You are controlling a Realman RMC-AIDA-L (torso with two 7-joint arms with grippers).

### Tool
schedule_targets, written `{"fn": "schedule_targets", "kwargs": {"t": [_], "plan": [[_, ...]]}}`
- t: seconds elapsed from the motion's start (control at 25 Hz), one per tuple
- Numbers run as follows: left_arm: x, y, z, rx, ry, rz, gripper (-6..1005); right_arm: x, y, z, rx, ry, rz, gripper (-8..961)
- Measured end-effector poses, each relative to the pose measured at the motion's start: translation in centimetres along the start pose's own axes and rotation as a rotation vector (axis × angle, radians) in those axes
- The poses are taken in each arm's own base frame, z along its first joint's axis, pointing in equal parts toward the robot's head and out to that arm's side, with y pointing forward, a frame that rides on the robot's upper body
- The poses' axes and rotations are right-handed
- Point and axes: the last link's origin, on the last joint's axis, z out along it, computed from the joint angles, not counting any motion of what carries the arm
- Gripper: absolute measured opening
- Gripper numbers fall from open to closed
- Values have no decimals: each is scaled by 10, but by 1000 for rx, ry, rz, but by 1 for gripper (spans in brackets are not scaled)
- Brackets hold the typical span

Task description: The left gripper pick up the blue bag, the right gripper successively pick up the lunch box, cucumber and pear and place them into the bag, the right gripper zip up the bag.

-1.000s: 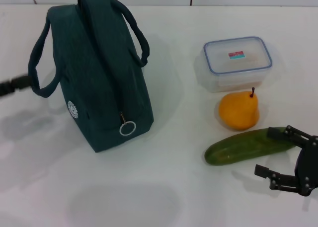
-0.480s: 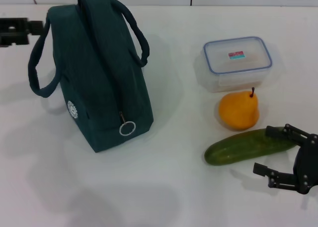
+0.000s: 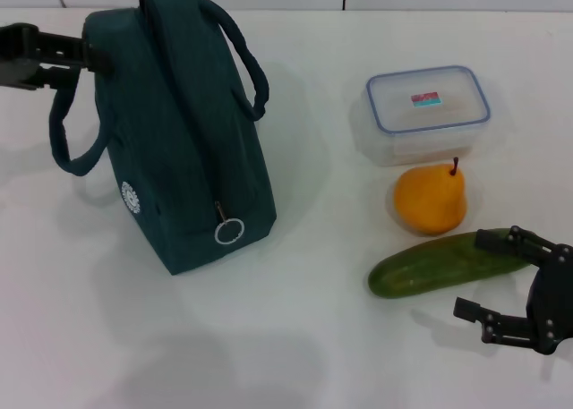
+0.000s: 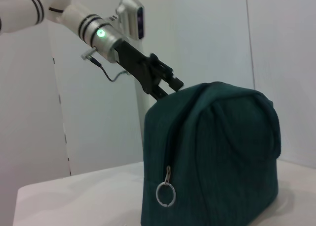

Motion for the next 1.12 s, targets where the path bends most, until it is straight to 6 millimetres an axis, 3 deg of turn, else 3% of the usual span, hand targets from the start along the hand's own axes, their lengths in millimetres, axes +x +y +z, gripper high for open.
{"fn": "schedule_targets", "kwargs": {"t": [0.4, 0.76, 1.12], "plan": [[2, 0, 18, 21, -22, 2, 752, -1, 1, 0, -6, -8, -3, 886], [7, 5, 14, 1, -18, -18, 751, -1, 1, 0, -6, -8, -2, 885], [12, 8, 24, -10, -67, -65, 751, -1, 2, 0, -10, -6, 1, 885]]}}
